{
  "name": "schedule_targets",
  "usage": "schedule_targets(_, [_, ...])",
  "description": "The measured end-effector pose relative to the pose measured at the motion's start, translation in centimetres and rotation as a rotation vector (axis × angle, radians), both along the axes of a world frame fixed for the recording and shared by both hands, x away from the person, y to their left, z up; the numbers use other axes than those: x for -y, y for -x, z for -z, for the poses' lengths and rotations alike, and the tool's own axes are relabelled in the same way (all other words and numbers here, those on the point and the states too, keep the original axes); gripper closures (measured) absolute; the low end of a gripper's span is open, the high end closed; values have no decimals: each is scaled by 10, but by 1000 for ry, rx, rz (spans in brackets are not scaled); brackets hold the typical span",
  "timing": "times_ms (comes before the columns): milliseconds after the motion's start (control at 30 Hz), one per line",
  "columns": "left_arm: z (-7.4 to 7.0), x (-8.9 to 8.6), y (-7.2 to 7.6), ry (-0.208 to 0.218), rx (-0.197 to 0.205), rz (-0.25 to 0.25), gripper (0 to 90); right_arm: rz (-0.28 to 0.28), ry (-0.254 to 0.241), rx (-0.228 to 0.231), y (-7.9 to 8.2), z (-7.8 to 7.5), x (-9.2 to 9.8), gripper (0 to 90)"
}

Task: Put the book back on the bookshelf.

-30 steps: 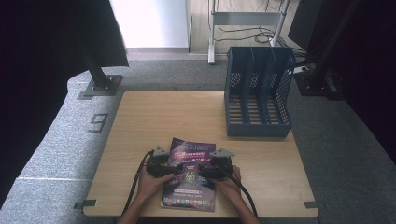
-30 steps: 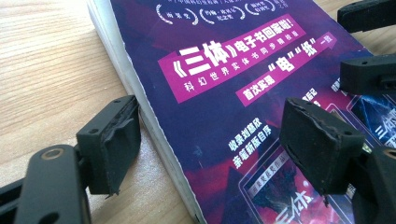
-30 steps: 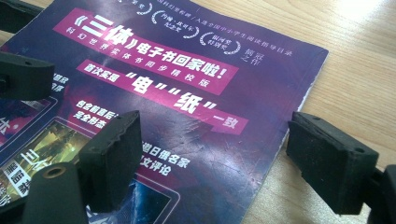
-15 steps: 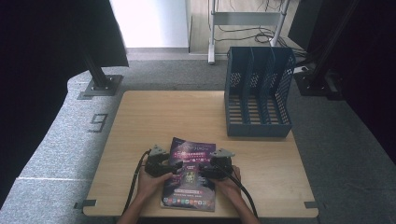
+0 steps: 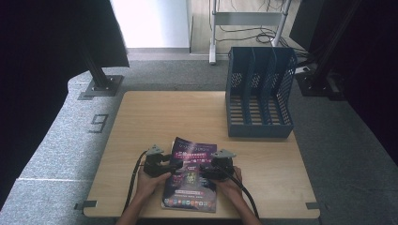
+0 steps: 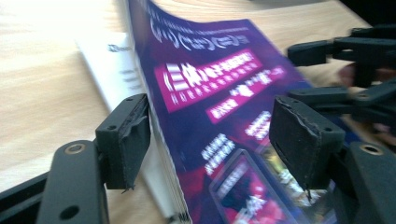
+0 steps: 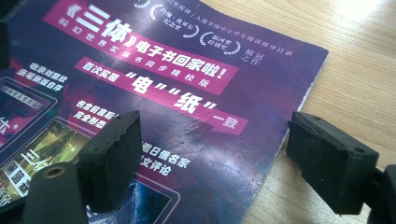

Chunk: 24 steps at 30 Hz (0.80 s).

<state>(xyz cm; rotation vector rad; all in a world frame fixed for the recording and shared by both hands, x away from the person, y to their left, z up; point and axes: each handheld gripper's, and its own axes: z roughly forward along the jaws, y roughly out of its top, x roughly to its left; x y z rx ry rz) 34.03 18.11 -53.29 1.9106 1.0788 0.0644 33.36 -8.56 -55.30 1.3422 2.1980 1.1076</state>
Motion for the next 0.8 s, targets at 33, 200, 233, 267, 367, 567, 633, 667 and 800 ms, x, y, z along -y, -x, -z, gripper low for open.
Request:
schedule_targets(33, [1,2,0,15,-12,16,311,1,0,-1,0,0,0,180])
schedule_targets(200, [2,7,1,-29,9,7,315,0,0,1,0,0,0,180])
schedule_targets(233, [2,7,1,-30,10,4,315,0,0,1,0,0,0,180])
schedule_targets(267, [2,6,0,-30,10,0,319,0,0,1,0,0,0,180])
schedule_targets(367, [4,7,-1,-45,16,-7,335,0,0,1,0,0,0,180])
schedule_targets(567, [4,14,-3,-102,45,-12,355,0,0,0,0,0,0,180])
schedule_targets(633, [4,15,-2,-111,50,-13,364,1,-1,1,0,0,0,180])
schedule_targets(667, [4,17,-2,-115,55,-14,364,1,-1,1,0,0,0,180])
schedule_targets(800, [5,19,-2,-124,55,-10,365,0,1,0,0,0,0,179])
